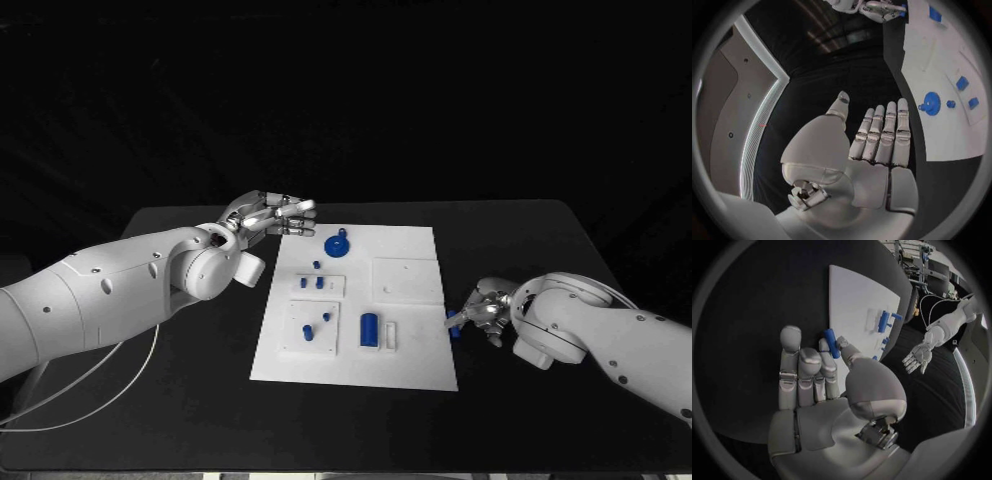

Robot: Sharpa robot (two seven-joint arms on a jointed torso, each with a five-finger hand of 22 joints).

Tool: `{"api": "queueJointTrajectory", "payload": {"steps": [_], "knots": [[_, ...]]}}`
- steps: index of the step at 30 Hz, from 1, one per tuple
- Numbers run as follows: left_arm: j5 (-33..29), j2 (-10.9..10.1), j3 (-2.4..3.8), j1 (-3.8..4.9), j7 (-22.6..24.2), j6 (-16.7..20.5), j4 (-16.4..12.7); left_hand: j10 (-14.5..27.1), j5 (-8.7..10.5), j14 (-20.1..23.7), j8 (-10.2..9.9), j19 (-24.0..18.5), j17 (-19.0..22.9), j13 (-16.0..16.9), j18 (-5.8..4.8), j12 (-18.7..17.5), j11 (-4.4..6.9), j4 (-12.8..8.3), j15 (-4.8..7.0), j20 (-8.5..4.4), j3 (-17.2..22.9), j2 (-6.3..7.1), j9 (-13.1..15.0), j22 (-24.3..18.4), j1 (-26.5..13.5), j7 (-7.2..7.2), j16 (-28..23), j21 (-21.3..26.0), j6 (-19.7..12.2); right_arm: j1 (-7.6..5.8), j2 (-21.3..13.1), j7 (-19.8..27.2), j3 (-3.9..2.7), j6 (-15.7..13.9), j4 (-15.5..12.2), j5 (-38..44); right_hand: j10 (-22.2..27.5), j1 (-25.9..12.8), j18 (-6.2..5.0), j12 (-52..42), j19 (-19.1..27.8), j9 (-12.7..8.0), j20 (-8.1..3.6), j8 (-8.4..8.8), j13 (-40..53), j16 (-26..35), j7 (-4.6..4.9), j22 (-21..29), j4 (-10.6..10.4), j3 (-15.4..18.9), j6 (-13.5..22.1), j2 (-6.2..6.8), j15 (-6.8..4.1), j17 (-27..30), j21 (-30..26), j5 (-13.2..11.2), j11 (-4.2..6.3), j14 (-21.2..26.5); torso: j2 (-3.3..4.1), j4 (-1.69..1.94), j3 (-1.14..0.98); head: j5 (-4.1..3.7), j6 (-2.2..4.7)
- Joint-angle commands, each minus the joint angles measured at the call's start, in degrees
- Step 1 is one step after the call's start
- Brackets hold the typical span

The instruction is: Assemble the parts on the task board

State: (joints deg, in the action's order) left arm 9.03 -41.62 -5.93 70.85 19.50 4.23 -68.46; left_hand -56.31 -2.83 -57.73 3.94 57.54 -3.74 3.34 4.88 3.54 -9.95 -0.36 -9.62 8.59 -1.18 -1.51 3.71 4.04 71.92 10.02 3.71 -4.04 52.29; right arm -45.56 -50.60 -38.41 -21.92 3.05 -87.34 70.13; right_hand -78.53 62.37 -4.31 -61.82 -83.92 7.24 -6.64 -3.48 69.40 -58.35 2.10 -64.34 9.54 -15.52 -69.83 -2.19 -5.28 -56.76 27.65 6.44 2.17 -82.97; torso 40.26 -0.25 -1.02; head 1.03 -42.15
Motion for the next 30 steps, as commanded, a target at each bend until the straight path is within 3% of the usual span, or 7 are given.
{"api": "queueJointTrajectory", "payload": {"steps": [1, 5, 12, 18, 20, 30], "knots": [[-0.03, 0.2, 0.03, -0.07, 0.4, -0.44, -0.02, 0.23, 0.08, -0.1, -0.05, 0.06, -0.01, 0.02, 0.33, 0.11, -0.04, 0.06, -0.13, 0.24, -0.32, -0.3, 0.0, 0.08, -0.16, 0.09, -0.21, -0.03, -0.19, -0.83, -0.37, 0.67, -0.4, -1.91, -0.72, -1.73, -0.21, -0.63, 0.84, 0.1, -2.21, 0.22, 0.0, -0.19, -0.04, 0.21, -0.17, -0.1, -0.34, -0.09, -0.59, 0.09, -0.08, 0.04, 0.31, 0.3, 0.27, -0.14, -0.08, 0.03, 0.2, -0.28, 0.2], [-0.06, 0.28, 0.03, -0.08, 0.4, -0.46, 0.02, 0.23, 0.08, -0.13, -0.02, 0.08, -0.01, 0.02, 0.34, 0.11, -0.04, 0.12, -0.13, 0.25, -0.3, -0.34, 0.01, 0.08, -0.14, 0.08, -0.21, -0.04, -0.14, -1.36, -0.61, 1.01, -0.62, -3.09, -1.51, -2.43, -0.25, -1.37, 0.92, 0.16, -2.16, 0.11, 0.01, -0.15, -0.1, 0.27, -0.26, -0.14, -1.13, 0.28, -0.95, 0.34, -0.07, 0.15, 0.36, 1.12, 0.29, -0.13, -0.13, 0.07, 0.25, -0.24, 0.28], [-0.09, 0.3, 0.03, -0.11, 0.4, -0.52, 0.0, 0.23, 0.08, -0.13, -0.02, 0.09, -0.01, 0.02, 0.34, 0.11, -0.04, 0.13, -0.13, 0.25, -0.3, -0.35, 0.01, 0.08, -0.14, 0.08, -0.21, -0.04, -0.14, -1.69, -0.05, 1.37, -0.77, -3.69, -4.38, -4.35, -0.28, -1.46, 0.94, 0.22, -2.15, -0.16, -0.03, -0.17, -0.17, 0.29, -0.3, -0.1, -1.84, 0.32, -1.12, 0.36, -0.11, 0.24, 0.25, 0.72, 0.33, -0.11, 0.05, 0.26, 0.06, -0.12, 0.25], [-0.09, 0.43, 0.02, -0.14, 0.39, -0.57, 0.03, 0.23, 0.08, -0.13, -0.02, 0.09, -0.01, 0.02, 0.34, 0.11, -0.04, 0.13, -0.13, 0.25, -0.3, -0.35, 0.01, 0.08, -0.14, 0.08, -0.21, -0.04, -0.14, -1.75, 1.61, 1.12, -0.75, -3.32, -5.22, -5.54, -0.26, -1.48, 1.0, 0.25, -2.13, -0.32, 0.01, -0.16, -0.2, 0.3, -0.32, -0.15, -2.36, 0.52, -1.27, 0.23, -0.06, 0.32, 0.31, 0.03, 0.32, -0.12, 0.04, 0.33, 0.27, -0.15, 0.17], [-0.09, 0.46, 0.02, -0.14, 0.37, -0.61, 0.05, 0.2, 0.08, -0.14, 0.03, 0.07, -0.02, 0.03, 0.35, 0.12, -0.02, 0.2, -0.13, 0.25, -0.29, -0.47, 0.03, 0.07, -0.17, 0.04, -0.21, -0.03, 0.08, -1.76, 2.46, 1.0, -0.66, -3.42, -4.77, -5.07, -0.23, -1.48, 1.02, 0.28, -2.1, -0.37, 0.03, -0.16, -0.22, 0.35, -0.31, -0.18, -2.52, 0.57, -1.28, 0.14, -0.04, 0.39, 0.35, 0.04, 0.31, -0.1, 0.04, 0.22, 0.18, -0.06, 0.14], [-0.1, 0.56, 0.01, -0.15, 0.31, -0.85, 0.04, 0.2, 0.08, -0.14, 0.03, 0.07, -0.02, 0.03, 0.35, 0.12, -0.02, 0.2, -0.13, 0.25, -0.29, -0.47, 0.03, 0.07, -0.17, 0.04, -0.21, -0.03, 0.08, -1.74, 5.81, 0.39, 1.88, -3.27, -2.55, -3.04, -0.21, -1.66, 1.09, 0.28, -2.03, -0.44, 0.07, -0.16, -0.23, 0.39, -0.36, -0.26, -3.12, 0.78, -1.45, -0.04, 0.0, 0.5, 0.33, -0.54, 0.32, -0.11, 0.05, 0.2, 0.09, 0.13, 0.1]]}}
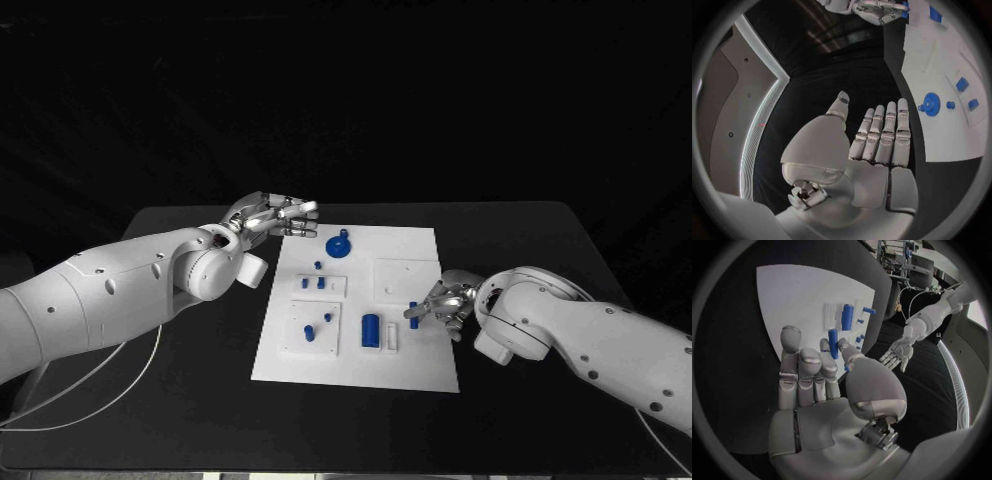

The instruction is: Assemble the parts on the task board

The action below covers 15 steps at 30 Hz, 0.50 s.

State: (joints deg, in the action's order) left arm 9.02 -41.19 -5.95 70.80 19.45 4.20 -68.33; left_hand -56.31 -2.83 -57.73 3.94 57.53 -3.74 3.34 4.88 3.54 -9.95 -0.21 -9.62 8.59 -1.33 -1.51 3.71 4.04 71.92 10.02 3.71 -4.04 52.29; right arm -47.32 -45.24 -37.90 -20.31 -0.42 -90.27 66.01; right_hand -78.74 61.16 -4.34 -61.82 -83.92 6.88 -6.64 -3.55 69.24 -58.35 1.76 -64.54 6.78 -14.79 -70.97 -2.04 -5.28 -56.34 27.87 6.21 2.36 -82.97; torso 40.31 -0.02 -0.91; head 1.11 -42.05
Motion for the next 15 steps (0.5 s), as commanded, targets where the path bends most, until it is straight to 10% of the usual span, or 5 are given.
{"api": "queueJointTrajectory", "payload": {"steps": [1, 15], "knots": [[-0.09, 0.13, 0.03, -0.1, 0.36, -0.85, -0.08, 0.2, 0.08, -0.14, 0.03, 0.08, -0.02, 0.02, 0.35, 0.12, -0.02, 0.05, -0.13, 0.25, -0.14, -0.47, 0.03, 0.07, -0.17, 0.04, -0.21, -0.03, 0.08, 0.03, 0.72, -0.19, 0.54, 0.31, 0.59, 1.26, -0.01, -0.45, 1.13, 0.28, -2.03, -0.08, 0.07, -0.1, -0.07, 0.39, -0.02, -0.06, -0.36, 0.05, -0.31, -0.19, 0.0, 0.08, 0.12, -0.32, 0.13, -0.11, 0.0, -0.04, -0.03, 0.05, 0.01], [-0.09, 0.23, -0.01, -0.13, 0.2, -1.05, -0.11, 0.18, 0.08, -0.14, -0.01, 0.07, -0.01, 0.02, 0.34, 0.1, -0.02, 0.08, -0.12, 0.24, -0.26, -0.58, 0.02, 0.07, -0.2, 0.03, -0.22, -0.03, 0.24, 0.11, 3.73, -0.33, 3.16, 0.83, 2.53, 2.29, 0.01, -0.41, 1.14, 0.27, -2.06, -0.14, 0.06, -0.1, -0.06, 0.36, -0.02, -0.1, -0.52, 0.14, -0.34, -0.28, -0.01, 0.11, 0.09, -0.12, 0.15, -0.11, 0.0, -0.1, -0.2, 0.53, -0.19]]}}
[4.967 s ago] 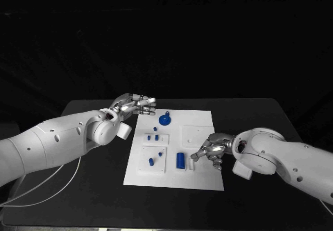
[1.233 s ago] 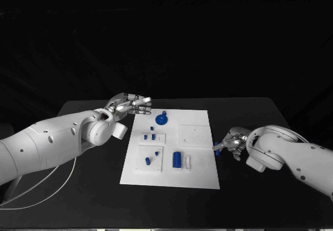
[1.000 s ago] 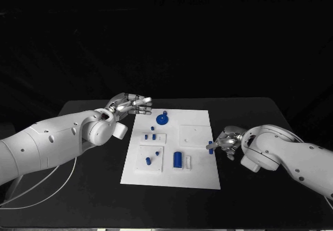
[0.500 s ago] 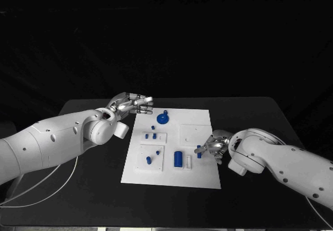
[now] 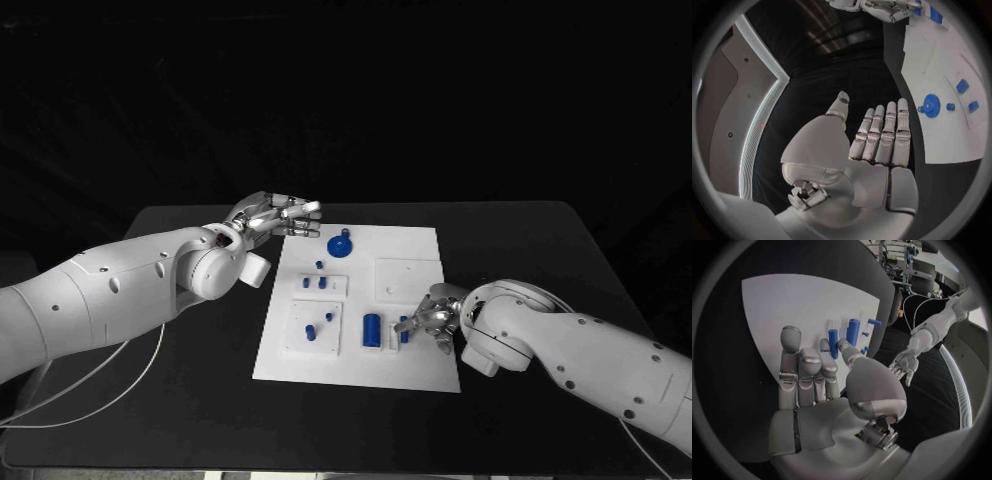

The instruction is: Assemble the parts on the task board

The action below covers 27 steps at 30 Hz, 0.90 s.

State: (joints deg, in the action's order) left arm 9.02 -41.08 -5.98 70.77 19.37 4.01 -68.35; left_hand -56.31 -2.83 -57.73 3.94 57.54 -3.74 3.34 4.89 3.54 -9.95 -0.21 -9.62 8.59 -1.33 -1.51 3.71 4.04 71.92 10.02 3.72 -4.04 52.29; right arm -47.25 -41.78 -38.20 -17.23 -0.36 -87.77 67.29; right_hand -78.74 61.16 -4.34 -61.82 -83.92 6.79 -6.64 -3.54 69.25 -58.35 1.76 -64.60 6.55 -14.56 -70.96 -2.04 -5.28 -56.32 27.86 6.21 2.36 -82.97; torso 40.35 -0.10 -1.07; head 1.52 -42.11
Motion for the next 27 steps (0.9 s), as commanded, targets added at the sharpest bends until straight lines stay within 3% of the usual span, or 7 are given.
{"api": "queueJointTrajectory", "payload": {"steps": [1, 5, 8, 12, 16, 27], "knots": [[-0.09, 0.15, 0.02, -0.11, 0.28, -0.87, -0.09, 0.18, 0.08, -0.14, -0.01, 0.07, -0.01, 0.02, 0.33, 0.1, -0.02, 0.08, -0.12, 0.24, -0.26, -0.58, 0.02, 0.07, -0.2, 0.03, -0.22, -0.03, 0.24, 0.04, 0.37, -0.06, 0.13, 0.88, 0.06, 1.07, 0.0, -0.41, 1.13, 0.27, -2.06, -0.04, 0.06, -0.11, -0.07, 0.36, -0.02, -0.04, -0.29, -0.09, -0.34, -0.28, -0.01, 0.08, 0.09, -0.12, 0.15, -0.11, -0.03, 0.05, -0.07, 0.1, -0.16], [-0.09, 0.21, 0.01, -0.11, 0.23, -0.89, -0.08, 0.18, 0.08, -0.14, -0.01, 0.07, -0.01, 0.02, 0.33, 0.1, -0.02, 0.08, -0.12, 0.24, -0.26, -0.58, 0.02, 0.07, -0.2, 0.03, -0.22, -0.03, 0.24, 0.05, 0.8, -0.1, 0.23, 1.17, 0.39, 1.19, 0.0, -0.41, 1.13, 0.24, -2.08, -0.06, 0.05, -0.11, -0.05, 0.32, -0.03, -0.03, -0.33, -0.03, -0.35, -0.28, -0.01, 0.06, 0.04, -0.05, 0.16, -0.12, 0.0, 0.1, 0.06, 0.4, -0.19], [-0.09, 0.22, 0.0, -0.11, 0.2, -0.88, -0.06, 0.19, 0.08, -0.13, 0.0, 0.06, -0.01, 0.02, 0.32, 0.11, -0.01, 0.11, -0.12, 0.24, -0.34, -0.61, 0.03, 0.07, -0.17, 0.02, -0.21, -0.03, 0.33, 0.05, 1.08, -0.09, 0.29, 1.3, 0.58, 1.17, 0.0, -0.41, 1.13, 0.24, -2.08, -0.06, 0.05, -0.11, -0.05, 0.32, -0.03, -0.03, -0.33, -0.03, -0.35, -0.28, -0.01, 0.06, 0.04, -0.05, 0.16, -0.12, 0.02, 0.05, -0.05, 0.65, -0.28], [-0.09, 0.24, -0.01, -0.11, 0.17, -0.91, -0.05, 0.19, 0.08, -0.13, 0.0, 0.06, -0.01, 0.02, 0.32, 0.11, -0.01, 0.11, -0.12, 0.24, -0.34, -0.61, 0.03, 0.07, -0.17, 0.02, -0.21, -0.03, 0.33, 0.05, 1.31, -0.04, 0.33, 1.36, 0.65, 1.15, 0.01, -0.43, 1.11, 0.22, -2.09, -0.09, 0.03, -0.11, -0.02, 0.28, -0.02, -0.02, -0.39, 0.06, -0.33, -0.31, -0.03, 0.05, -0.01, -0.05, 0.18, -0.11, 0.0, 0.02, -0.08, 0.55, -0.34], [-0.09, 0.27, -0.01, -0.12, 0.15, -0.94, -0.04, 0.19, 0.08, -0.13, 0.0, 0.06, -0.01, 0.02, 0.32, 0.11, -0.01, 0.11, -0.12, 0.24, -0.34, -0.61, 0.03, 0.07, -0.17, 0.02, -0.21, -0.03, 0.33, 0.05, 1.5, 0.0, 0.36, 1.44, 0.72, 1.14, 0.01, -0.43, 1.11, 0.22, -2.09, -0.09, 0.03, -0.11, -0.02, 0.28, -0.02, -0.02, -0.39, 0.06, -0.33, -0.31, -0.03, 0.05, -0.01, -0.05, 0.18, -0.11, -0.06, 0.05, 0.08, 0.55, -0.33], [-0.09, 0.29, -0.02, -0.12, -0.06, -0.96, -0.03, 0.2, 0.09, -0.11, 0.0, 0.06, -0.01, 0.02, 0.32, 0.1, -0.01, 0.2, -0.13, 0.24, -0.42, -0.61, 0.03, 0.07, -0.19, 0.03, -0.21, -0.03, 0.35, 0.06, 1.6, 0.01, 0.42, 1.92, 0.64, 0.32, 0.01, -0.43, 1.11, 0.22, -2.09, -0.09, 0.03, -0.11, -0.02, 0.28, -0.02, -0.02, -0.39, 0.06, -0.33, -0.31, -0.03, 0.05, -0.01, -0.05, 0.18, -0.11, -0.09, 0.02, 0.17, 0.58, -0.24]]}}
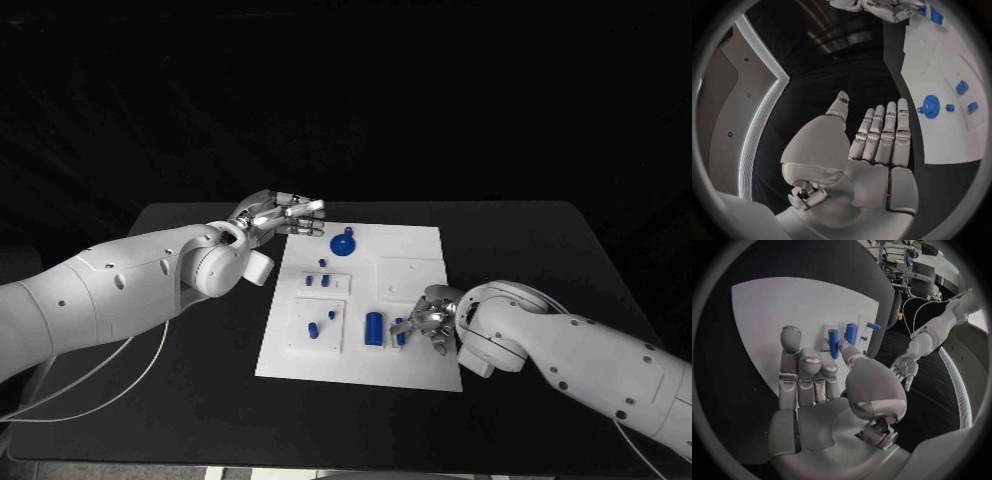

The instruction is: Assemble the parts on the task board

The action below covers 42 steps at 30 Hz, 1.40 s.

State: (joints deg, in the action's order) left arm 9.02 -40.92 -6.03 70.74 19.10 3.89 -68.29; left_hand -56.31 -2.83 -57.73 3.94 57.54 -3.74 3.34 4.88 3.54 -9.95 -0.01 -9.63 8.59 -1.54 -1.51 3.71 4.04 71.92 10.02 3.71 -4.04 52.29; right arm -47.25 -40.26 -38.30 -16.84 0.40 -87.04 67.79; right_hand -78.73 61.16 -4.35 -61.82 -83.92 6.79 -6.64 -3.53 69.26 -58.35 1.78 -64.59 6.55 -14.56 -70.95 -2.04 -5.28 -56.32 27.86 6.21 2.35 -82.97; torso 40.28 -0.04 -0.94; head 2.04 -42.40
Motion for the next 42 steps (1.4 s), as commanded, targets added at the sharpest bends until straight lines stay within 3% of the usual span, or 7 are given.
{"api": "queueJointTrajectory", "payload": {"steps": [1, 42], "knots": [[-0.09, 0.12, 0.03, -0.09, 0.2, -0.82, -0.09, 0.23, 0.09, -0.1, -0.02, 0.06, -0.01, 0.02, 0.32, 0.1, -0.02, 0.01, -0.13, 0.24, -0.22, -0.6, 0.02, 0.07, -0.17, 0.04, -0.21, -0.02, 0.22, 0.05, 0.1, 0.11, 0.04, 1.15, -0.08, -0.34, 0.06, -0.35, 1.11, 0.29, -2.09, -0.14, 0.02, -0.11, -0.07, 0.35, -0.02, -0.01, -0.37, 0.19, -0.31, -0.37, -0.04, 0.15, -0.12, 0.06, 0.18, -0.07, -0.01, 0.0, 0.07, 0.0, 0.09], [-0.09, 0.06, 0.03, -0.1, 0.22, -0.82, -0.11, 0.28, 0.09, -0.08, -0.06, 0.05, -0.01, 0.02, 0.32, 0.09, -0.04, 0.02, -0.14, 0.24, -0.23, -0.58, 0.0, 0.07, -0.14, 0.07, -0.22, -0.02, 0.02, 0.07, 0.3, 0.28, 0.08, 1.57, -0.28, -0.9, 0.06, -0.64, 1.08, 0.25, -2.11, -0.18, -0.01, -0.11, -0.02, 0.36, 0.0, 0.04, -0.48, 0.6, -0.3, -0.32, -0.07, 0.21, -0.31, 0.04, 0.18, -0.05, -0.01, -0.04, -0.01, 0.35, 0.02]]}}
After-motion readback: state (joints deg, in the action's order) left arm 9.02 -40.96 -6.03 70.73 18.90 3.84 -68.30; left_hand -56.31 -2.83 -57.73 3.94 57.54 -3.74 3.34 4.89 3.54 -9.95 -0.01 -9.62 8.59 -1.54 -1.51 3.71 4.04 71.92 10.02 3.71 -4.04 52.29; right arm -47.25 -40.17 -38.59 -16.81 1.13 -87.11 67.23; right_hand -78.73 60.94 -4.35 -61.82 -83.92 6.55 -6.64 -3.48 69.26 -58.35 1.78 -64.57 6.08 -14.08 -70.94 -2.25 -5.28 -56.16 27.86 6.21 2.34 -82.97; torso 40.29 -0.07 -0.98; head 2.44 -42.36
